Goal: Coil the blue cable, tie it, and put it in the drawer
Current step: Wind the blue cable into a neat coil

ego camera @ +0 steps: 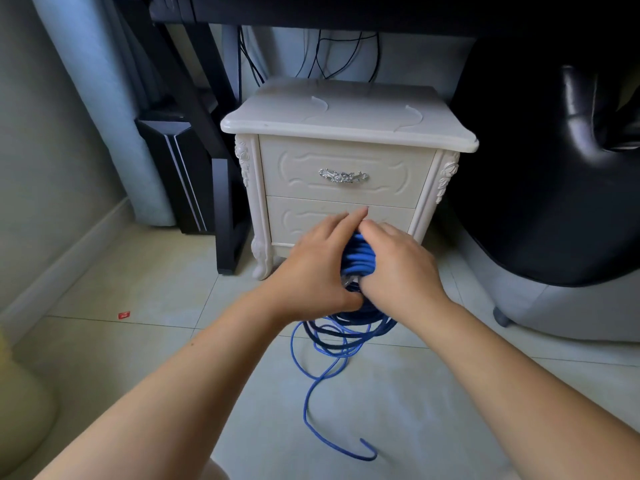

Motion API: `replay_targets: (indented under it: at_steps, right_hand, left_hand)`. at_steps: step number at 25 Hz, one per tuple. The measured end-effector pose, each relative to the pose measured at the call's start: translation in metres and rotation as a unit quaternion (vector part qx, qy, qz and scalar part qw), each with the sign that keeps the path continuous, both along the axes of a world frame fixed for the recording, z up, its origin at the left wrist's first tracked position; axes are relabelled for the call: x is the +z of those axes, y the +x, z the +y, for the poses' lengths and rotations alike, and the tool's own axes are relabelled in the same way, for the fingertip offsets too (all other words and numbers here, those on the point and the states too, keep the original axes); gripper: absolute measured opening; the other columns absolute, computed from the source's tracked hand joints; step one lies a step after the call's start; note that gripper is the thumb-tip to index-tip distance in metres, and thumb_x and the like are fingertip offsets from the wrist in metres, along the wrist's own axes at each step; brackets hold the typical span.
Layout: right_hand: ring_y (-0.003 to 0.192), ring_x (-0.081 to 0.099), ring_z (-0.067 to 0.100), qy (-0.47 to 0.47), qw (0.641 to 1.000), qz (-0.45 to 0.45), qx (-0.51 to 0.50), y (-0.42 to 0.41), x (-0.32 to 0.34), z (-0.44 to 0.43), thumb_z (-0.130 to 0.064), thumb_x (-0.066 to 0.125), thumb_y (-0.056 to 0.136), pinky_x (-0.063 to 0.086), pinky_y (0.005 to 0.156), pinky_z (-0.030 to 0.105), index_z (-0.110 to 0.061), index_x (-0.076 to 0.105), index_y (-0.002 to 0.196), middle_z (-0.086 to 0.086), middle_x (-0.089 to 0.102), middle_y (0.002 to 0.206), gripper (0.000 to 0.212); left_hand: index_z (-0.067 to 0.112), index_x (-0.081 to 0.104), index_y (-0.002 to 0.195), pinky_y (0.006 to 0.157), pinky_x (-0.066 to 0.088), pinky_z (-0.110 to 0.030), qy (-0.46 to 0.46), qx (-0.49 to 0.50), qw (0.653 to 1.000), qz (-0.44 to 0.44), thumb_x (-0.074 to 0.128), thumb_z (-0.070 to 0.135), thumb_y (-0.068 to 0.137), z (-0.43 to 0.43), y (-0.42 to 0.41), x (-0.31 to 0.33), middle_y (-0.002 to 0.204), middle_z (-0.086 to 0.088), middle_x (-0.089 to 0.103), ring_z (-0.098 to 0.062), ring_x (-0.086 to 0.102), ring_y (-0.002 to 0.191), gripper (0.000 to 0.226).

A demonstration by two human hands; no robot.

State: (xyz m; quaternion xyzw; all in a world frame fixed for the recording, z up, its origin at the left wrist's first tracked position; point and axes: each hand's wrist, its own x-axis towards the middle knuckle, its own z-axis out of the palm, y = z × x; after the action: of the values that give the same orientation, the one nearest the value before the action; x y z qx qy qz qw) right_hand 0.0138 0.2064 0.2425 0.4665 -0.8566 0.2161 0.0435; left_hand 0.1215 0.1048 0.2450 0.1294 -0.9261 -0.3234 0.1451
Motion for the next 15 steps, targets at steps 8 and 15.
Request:
replay_targets:
  at_steps: [8, 15]
  right_hand:
    - [0.103, 0.053, 0.028, -0.013, 0.997, 0.020, 0.068, 0.006, 0.002, -0.001, -0.008, 0.064, 0.077, 0.026, 0.072, 0.031, -0.018, 0.041, 0.129, 0.001, 0.060, 0.110, 0.058]
    - [0.101, 0.059, 0.011, -0.101, 0.958, -0.266, 0.048, -0.010, 0.005, 0.007, -0.013, 0.073, 0.071, 0.049, 0.088, 0.028, -0.039, 0.044, 0.132, -0.011, 0.059, 0.120, 0.073]
  left_hand:
    - [0.020, 0.052, 0.103, 0.067, 0.046, -0.032, -0.041, 0.119, 0.992, -0.023, 0.066, 0.021, 0.071, -0.002, -0.005, -0.004, 0.095, 0.004, 0.058, -0.020, 0.055, 0.083, 0.035]
    - [0.015, 0.055, 0.084, 0.054, 0.040, -0.027, 0.171, 0.199, 0.963, 0.067, 0.069, 0.003, 0.066, -0.011, -0.004, 0.005, 0.064, 0.005, 0.058, -0.016, 0.051, 0.056, 0.026]
